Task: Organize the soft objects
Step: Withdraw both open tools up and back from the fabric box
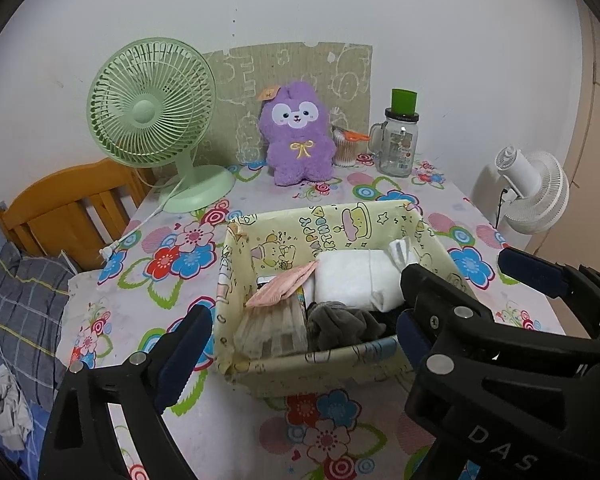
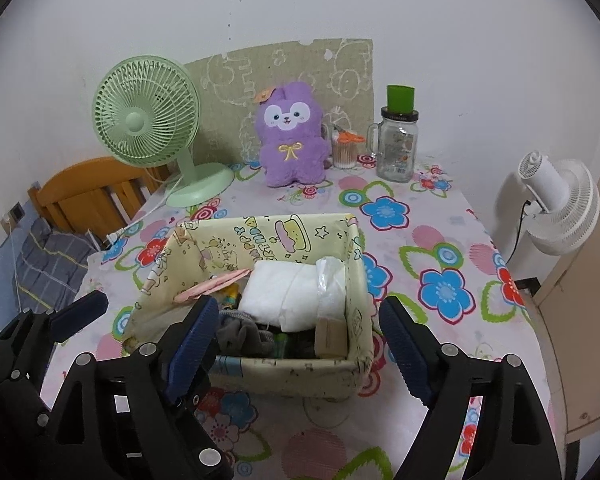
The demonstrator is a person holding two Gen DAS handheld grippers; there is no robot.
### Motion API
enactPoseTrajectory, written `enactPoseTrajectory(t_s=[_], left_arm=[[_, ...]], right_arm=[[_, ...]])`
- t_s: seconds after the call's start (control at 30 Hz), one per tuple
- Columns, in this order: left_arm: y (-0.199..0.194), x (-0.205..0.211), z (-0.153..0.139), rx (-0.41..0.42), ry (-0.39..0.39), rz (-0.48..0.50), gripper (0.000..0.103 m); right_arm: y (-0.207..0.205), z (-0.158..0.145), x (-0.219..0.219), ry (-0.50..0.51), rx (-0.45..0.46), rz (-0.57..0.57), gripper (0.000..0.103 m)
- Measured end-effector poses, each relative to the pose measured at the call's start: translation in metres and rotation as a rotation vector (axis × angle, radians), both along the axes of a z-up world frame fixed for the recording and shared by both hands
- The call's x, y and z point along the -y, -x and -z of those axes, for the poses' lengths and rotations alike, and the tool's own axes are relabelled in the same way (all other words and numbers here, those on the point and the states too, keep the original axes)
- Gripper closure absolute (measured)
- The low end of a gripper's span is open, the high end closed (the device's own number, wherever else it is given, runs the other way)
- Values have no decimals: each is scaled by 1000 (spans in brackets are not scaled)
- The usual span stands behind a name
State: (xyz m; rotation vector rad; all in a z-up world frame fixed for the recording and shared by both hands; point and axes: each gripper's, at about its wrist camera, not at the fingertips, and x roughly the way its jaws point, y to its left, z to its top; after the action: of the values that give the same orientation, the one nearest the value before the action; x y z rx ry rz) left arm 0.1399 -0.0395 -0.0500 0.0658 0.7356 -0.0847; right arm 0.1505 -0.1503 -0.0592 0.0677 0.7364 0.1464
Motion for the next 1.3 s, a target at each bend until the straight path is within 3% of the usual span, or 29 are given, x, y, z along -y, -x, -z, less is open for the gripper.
enactPoseTrajectory(t_s=[0.27, 1.3], left_arm=[[23, -1, -7, 32, 1, 4, 7], [92, -14, -21, 107, 27, -19, 0]], right_arm=[[23, -7, 1, 1, 33, 10, 12], [100, -21, 24, -13, 123, 64, 6]])
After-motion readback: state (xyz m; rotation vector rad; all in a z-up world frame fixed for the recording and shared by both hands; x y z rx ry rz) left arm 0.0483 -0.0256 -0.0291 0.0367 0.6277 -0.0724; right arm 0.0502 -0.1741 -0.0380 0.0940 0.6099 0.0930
